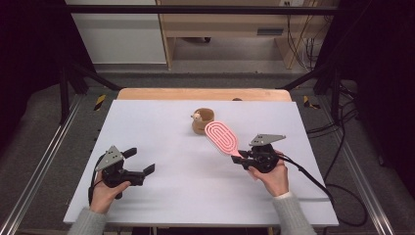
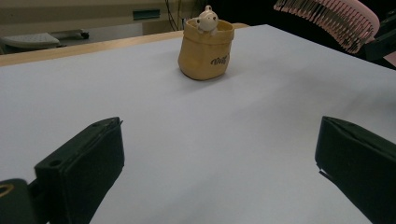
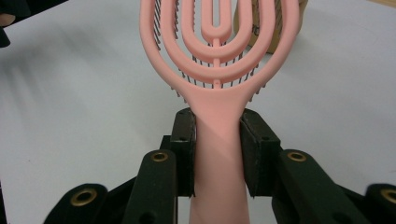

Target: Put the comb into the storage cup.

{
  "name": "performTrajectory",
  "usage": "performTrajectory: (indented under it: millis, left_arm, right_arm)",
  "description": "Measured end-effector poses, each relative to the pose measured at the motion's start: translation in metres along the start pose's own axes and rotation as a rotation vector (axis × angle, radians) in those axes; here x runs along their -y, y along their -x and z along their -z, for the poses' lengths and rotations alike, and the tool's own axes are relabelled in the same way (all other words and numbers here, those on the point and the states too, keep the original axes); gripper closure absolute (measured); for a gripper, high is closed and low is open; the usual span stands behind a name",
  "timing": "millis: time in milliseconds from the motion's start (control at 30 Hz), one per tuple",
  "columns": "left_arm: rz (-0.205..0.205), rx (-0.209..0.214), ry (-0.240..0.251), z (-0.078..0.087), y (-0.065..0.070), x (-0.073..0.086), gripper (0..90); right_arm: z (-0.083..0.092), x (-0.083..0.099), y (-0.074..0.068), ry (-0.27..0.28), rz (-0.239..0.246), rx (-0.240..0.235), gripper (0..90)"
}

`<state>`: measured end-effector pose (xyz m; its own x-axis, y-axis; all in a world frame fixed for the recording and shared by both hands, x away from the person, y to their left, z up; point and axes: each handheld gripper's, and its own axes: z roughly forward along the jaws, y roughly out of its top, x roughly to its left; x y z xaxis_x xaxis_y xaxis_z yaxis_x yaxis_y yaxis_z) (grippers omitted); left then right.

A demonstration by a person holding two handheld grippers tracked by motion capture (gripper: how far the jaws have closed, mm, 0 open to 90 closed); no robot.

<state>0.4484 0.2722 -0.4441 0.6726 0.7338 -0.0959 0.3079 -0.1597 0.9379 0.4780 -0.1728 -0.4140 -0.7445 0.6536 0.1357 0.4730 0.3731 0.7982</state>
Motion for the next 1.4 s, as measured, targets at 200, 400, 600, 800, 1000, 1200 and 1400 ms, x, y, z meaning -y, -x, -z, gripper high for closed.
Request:
performTrajectory:
  millis: [200,400,600,800,1000,1200,1400]
  left_arm:
    - [0.004,-0.003,-0.003,-0.003,0.004,-0.001,1.2]
    - [0.010,0.003,-0.001,-0.005,0.009,-0.003,1.1]
    - [0.019,0.008,0.004,-0.006,0.013,-0.005,1.1]
    - [0.028,0.010,0.006,-0.009,0.017,-0.007,1.0]
    - [0.039,0.014,0.010,-0.010,0.022,-0.009,0.9]
    - [0.048,0.020,0.007,-0.012,0.028,-0.012,0.9]
    - [0.060,0.024,0.003,-0.016,0.032,-0.013,0.9]
  right_arm:
    - [-0.002,-0.002,-0.005,0.007,0.010,-0.014,69.4]
    - [-0.005,-0.003,-0.010,0.014,0.017,-0.027,69.4]
    - [-0.008,-0.003,-0.014,0.016,0.022,-0.043,69.4]
    - [-0.011,-0.004,-0.018,0.024,0.025,-0.052,69.4]
    - [-0.014,-0.004,-0.022,0.028,0.039,-0.065,69.4]
    - [-0.015,-0.005,-0.025,0.040,0.048,-0.075,69.4]
    - [-0.016,-0.005,-0.026,0.047,0.057,-0.079,69.4]
